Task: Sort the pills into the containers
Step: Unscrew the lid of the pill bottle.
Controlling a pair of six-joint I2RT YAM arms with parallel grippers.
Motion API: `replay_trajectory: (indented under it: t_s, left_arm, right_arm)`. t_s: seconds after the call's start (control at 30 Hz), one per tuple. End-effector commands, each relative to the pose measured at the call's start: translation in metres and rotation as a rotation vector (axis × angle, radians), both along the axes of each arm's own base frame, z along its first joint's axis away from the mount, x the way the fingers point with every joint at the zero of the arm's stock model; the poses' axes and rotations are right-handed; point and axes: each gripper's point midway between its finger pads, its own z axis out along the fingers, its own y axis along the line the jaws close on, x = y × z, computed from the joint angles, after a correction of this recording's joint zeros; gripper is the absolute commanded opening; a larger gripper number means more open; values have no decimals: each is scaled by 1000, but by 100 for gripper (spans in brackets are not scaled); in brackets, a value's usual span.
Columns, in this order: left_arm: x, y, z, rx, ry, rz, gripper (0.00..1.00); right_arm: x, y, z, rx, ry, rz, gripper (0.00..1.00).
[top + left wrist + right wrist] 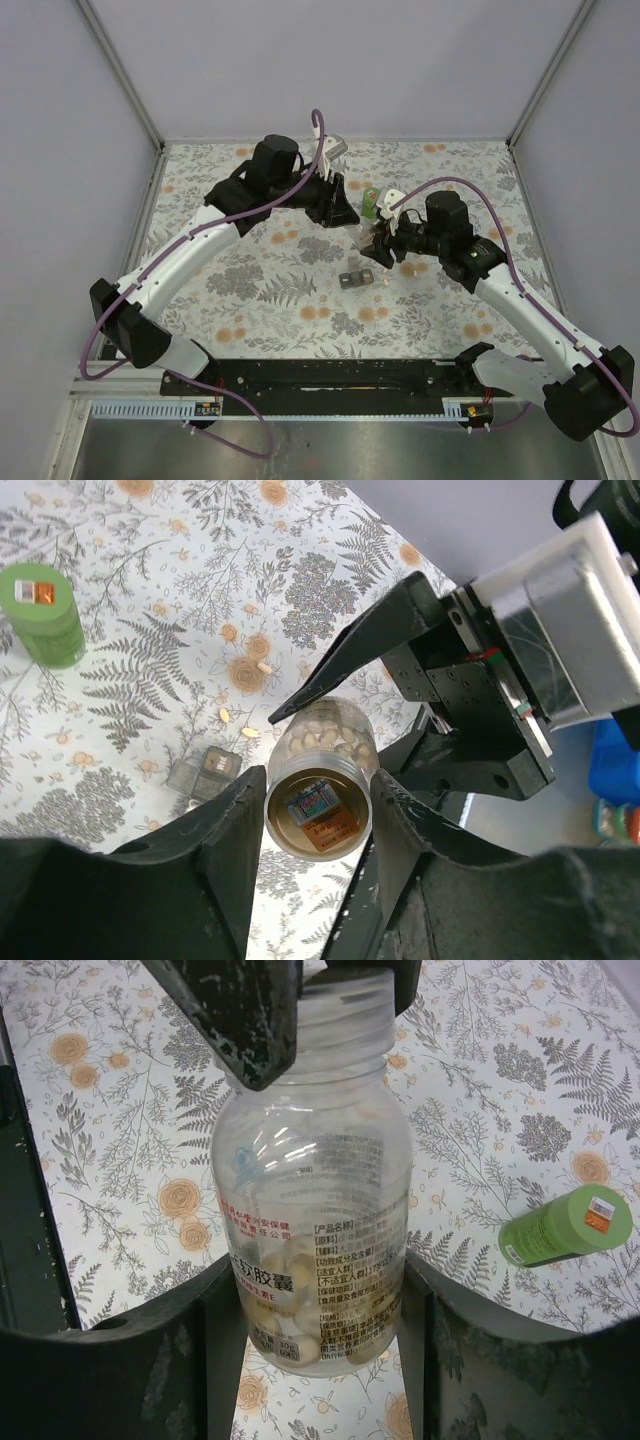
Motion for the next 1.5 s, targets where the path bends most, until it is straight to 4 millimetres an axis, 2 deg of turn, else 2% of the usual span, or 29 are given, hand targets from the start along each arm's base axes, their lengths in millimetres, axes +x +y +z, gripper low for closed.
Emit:
replay_trajectory:
  t_s: [0.0, 0.13, 0.17, 0.47, 0.53, 0.73, 0.87, 0.93, 1.03, 1.17, 1.47]
  left_arm:
    - [12, -4, 5, -21, 103, 122, 0]
    - [13, -10, 1, -14, 145, 139, 0]
    - [13, -12, 0, -14, 153, 140, 5]
    - [7, -11, 13, -43, 95, 100, 70]
    - [6, -8, 15, -39, 48, 84, 99]
    - [4, 5, 35, -29, -207, 1, 99]
    - [-11, 14, 53, -40, -470, -208, 99]
    - [-19, 20, 56, -31, -583, -329, 99]
    - [-41, 29, 44, 0, -676, -524, 99]
    - [-55, 30, 35, -13, -780, -698, 99]
    - [-61, 20, 28, -68, -876, -856, 97]
  right_arm:
    - [9, 0, 32, 56, -112, -26, 2]
    - [10, 0, 32, 55, -114, -27, 2]
    - [10, 0, 31, 53, -113, -28, 2]
    - [5, 2, 31, 65, -103, -3, 1]
    - [4, 2, 32, 69, -101, 0, 1]
    - [1, 3, 32, 81, -77, 22, 1]
    - [-5, 6, 29, 85, -51, 63, 1]
    - [-10, 9, 28, 85, -39, 92, 2]
    - [-17, 12, 26, 89, -13, 139, 2]
    - [-27, 16, 26, 99, 16, 198, 1]
    - [-34, 19, 23, 104, 42, 240, 1]
